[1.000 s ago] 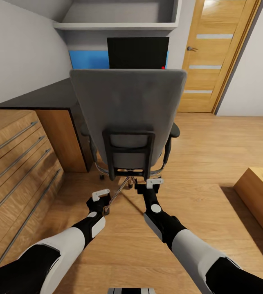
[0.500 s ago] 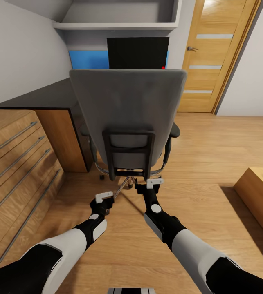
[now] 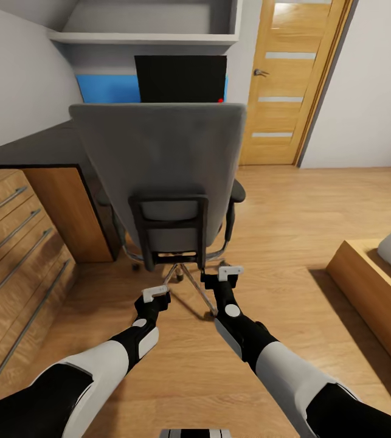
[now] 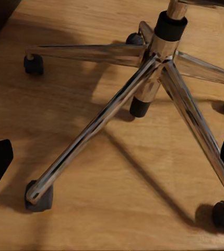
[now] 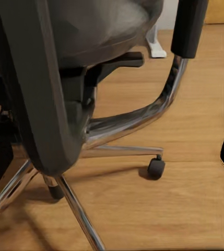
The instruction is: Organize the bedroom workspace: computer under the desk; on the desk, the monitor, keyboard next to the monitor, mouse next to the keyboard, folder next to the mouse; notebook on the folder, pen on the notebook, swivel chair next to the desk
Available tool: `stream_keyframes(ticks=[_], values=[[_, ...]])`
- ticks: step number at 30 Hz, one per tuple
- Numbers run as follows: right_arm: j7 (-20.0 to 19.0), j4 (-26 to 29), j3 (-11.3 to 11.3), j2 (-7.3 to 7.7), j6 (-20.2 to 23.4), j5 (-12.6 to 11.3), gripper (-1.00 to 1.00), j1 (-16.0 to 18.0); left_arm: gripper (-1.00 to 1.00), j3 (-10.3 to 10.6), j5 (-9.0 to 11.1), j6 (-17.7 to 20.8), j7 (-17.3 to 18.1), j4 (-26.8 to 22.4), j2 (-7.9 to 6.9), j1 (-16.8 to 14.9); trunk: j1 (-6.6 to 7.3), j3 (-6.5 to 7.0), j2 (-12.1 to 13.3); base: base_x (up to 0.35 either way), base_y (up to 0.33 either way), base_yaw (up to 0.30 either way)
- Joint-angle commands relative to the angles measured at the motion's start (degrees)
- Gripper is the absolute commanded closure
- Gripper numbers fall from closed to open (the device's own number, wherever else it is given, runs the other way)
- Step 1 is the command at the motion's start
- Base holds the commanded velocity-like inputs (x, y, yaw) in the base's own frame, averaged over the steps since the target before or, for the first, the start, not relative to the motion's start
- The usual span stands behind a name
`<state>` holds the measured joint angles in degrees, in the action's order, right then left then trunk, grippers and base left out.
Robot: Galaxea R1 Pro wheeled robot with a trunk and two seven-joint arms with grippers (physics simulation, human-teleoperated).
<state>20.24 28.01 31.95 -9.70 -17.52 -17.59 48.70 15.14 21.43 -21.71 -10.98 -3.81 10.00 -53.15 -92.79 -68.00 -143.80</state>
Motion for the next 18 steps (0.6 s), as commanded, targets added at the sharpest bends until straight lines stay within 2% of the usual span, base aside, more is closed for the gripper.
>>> stream_keyframes(ticks=[1, 9, 18], values=[[0.33, -0.06, 0.48, 0.03, -0.32, -0.60, -1.00, 0.08, -1.00, 0.51, 0.30, -0.16, -0.32, 0.03, 0.00, -0.03, 0.01, -0.04, -0.02, 0.000, 0.000, -0.166], [0.33, -0.06, 0.48, 0.04, -0.32, -0.60, -1.00, 0.08, -1.00, 0.51, 0.29, -0.17, -0.35, 0.01, 0.00, -0.03, 0.01, -0.04, -0.02, 0.028, 0.000, -0.060], [0.33, -0.06, 0.48, 0.04, -0.32, -0.56, -1.00, 0.08, -1.00, 0.48, 0.37, -0.13, -0.35, 0.03, 0.00, -0.03, 0.01, -0.04, -0.02, 0.252, 0.000, -0.008]])
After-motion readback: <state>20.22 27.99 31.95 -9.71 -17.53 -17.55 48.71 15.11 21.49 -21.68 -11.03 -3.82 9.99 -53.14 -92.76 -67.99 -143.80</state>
